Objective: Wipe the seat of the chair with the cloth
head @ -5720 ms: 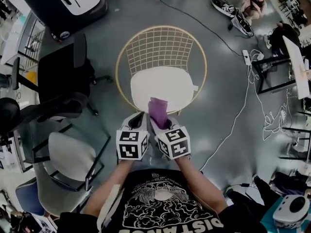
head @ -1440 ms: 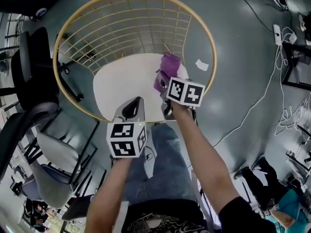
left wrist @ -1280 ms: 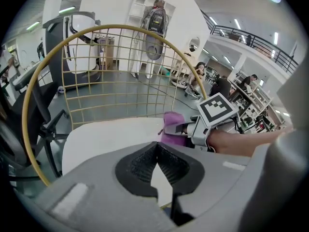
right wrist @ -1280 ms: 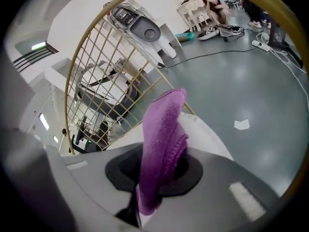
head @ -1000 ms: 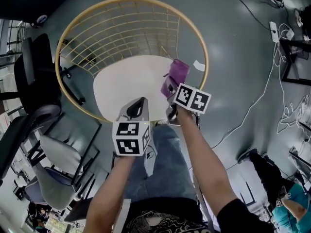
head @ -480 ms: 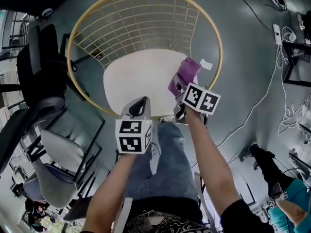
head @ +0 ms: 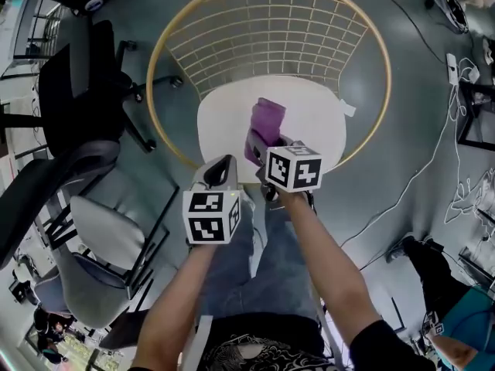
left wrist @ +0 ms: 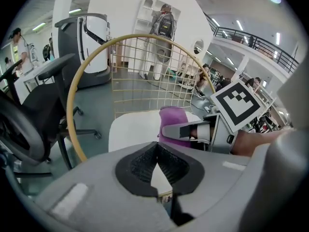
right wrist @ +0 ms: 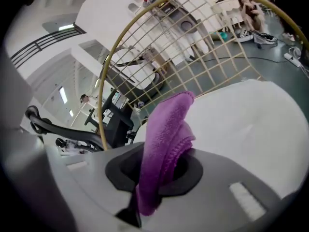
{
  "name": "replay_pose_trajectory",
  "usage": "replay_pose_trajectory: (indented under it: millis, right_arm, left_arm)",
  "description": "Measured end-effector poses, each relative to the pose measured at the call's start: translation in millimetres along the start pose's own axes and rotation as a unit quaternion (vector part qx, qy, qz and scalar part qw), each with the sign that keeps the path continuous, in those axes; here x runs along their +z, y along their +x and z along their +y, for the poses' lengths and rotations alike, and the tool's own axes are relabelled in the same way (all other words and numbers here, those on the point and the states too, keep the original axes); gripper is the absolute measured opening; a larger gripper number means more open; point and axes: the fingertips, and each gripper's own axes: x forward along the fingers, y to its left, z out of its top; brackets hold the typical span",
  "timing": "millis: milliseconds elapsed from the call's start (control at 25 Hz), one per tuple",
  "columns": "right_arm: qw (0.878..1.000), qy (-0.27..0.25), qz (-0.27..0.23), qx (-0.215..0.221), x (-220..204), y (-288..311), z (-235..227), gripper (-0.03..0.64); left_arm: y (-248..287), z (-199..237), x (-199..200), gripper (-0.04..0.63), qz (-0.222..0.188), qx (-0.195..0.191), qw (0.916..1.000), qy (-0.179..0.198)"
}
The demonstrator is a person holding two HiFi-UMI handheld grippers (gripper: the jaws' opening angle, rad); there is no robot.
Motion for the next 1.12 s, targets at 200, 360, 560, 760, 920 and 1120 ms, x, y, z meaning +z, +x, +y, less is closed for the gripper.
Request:
replay_pose_trajectory:
  millis: [200, 360, 560, 760, 920, 1120]
  right_arm:
    - [0.999, -0.035, 0.031, 0.028, -27.6, 35.5, 49.9, 0.063]
    - [0.996, -0.051, 0.052, 0.054, -48.4, 58.8, 81.6, 0.063]
    - [0.990, -0.084, 0.087, 0.074, -65.9, 80.8, 108.7, 0.063]
    - [0.987, -0.107, 0.101, 0.057, -68.6, 72.1, 82.4, 0.061]
    - [0.990, -0.090, 0.097, 0.047, -72.5, 74.1, 78.0, 0.061]
    - [0.992, -0.080, 0.091, 0.047, -69.0, 67.6, 67.0, 0.061]
  left_arm:
    - [-14.3, 38.5, -11.3, 0.000, 0.001, 0.014, 0.9999, -0.009]
    - [-24.8, 63.2, -19.7, 0.000, -0.003, 0.020, 0.9997, -0.013]
    - [-32.2, 85.3, -23.1, 0.000, -0.002, 0.025, 0.9995, -0.019]
    - [-23.5, 61.6, -22.9, 0.000, 0.003, 0.027, 0.9995, -0.018]
    - [-23.8, 65.4, -30.4, 0.000, 0.003, 0.018, 0.9996, -0.023]
    - [-14.9, 51.5, -32.8, 0.000, 0.004, 0.007, 0.9997, -0.023]
